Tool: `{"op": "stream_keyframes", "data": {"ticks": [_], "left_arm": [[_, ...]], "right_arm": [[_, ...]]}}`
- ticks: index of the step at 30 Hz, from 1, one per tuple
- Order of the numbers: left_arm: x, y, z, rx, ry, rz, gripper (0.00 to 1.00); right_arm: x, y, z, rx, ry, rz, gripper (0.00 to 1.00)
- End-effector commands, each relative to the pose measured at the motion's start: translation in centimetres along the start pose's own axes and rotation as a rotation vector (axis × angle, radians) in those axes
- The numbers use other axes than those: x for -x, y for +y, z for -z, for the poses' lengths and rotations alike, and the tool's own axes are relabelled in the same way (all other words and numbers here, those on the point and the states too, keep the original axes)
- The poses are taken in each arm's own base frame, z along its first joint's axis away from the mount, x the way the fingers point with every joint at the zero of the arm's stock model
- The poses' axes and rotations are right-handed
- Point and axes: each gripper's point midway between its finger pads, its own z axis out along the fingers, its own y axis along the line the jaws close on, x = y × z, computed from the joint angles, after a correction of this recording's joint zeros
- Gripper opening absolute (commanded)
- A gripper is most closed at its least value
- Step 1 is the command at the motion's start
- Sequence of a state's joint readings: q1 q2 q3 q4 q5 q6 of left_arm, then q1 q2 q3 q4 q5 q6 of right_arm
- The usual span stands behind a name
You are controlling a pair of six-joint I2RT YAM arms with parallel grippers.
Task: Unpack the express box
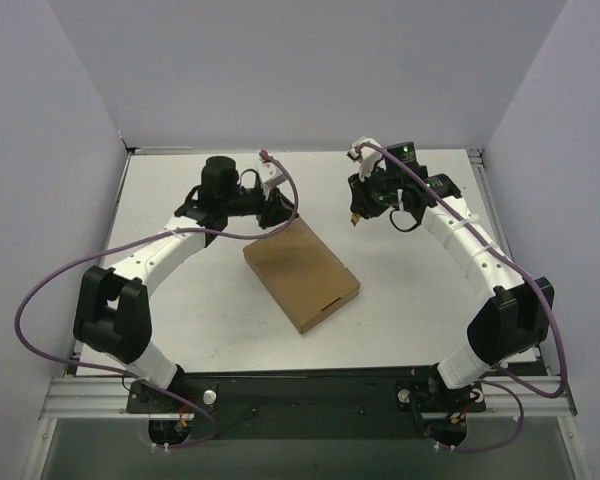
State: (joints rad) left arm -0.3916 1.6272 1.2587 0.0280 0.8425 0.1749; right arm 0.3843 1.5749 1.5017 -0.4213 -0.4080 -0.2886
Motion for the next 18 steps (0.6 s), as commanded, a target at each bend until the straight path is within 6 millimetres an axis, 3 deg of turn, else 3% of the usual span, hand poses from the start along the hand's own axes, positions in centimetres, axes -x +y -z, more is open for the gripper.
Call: {"op": "stream_keyframes", "data": {"ticks": [1,2,4,5,7,12,13,18], "left_arm": [[-4.1,-2.4,-1.2,-0.027,0.095,-0.055,0.27],[-5.1,-2.8,-2.1,-0.047,0.116,-0.028,0.23],[-5.2,-3.8,-3.9,-0.078,0.127,-0.003,0.13],[-6.7,-3.6,-4.9,-0.08,0.156,0.035,0.1],[-6.7,-4.0,-6.2,-0.092,0.147,0.093,0.01],[-8.7,-5.4,-8.1,-0.139,0.168,0.159,0.0],[-9.0,-5.6,-8.3,-0.149,0.173,0.17,0.0],[-10.5,-5.4,-8.9,-0.153,0.202,0.209,0.0]], "right_arm": [[-1.8,-1.7,0.7,-0.127,0.011,-0.066,0.0],[-2.2,-2.0,0.7,-0.139,0.017,-0.079,0.0],[-2.7,-2.1,0.6,-0.129,0.031,-0.11,0.0],[-3.4,-2.4,0.4,-0.119,0.055,-0.137,0.0],[-3.5,-2.5,0.5,-0.109,0.064,-0.16,0.0],[-4.4,-4.1,1.4,-0.23,0.052,-0.237,0.0],[-5.4,-3.8,1.2,-0.222,0.062,-0.242,0.0],[-4.9,-1.2,1.3,-0.126,-0.053,-0.249,0.0]]}}
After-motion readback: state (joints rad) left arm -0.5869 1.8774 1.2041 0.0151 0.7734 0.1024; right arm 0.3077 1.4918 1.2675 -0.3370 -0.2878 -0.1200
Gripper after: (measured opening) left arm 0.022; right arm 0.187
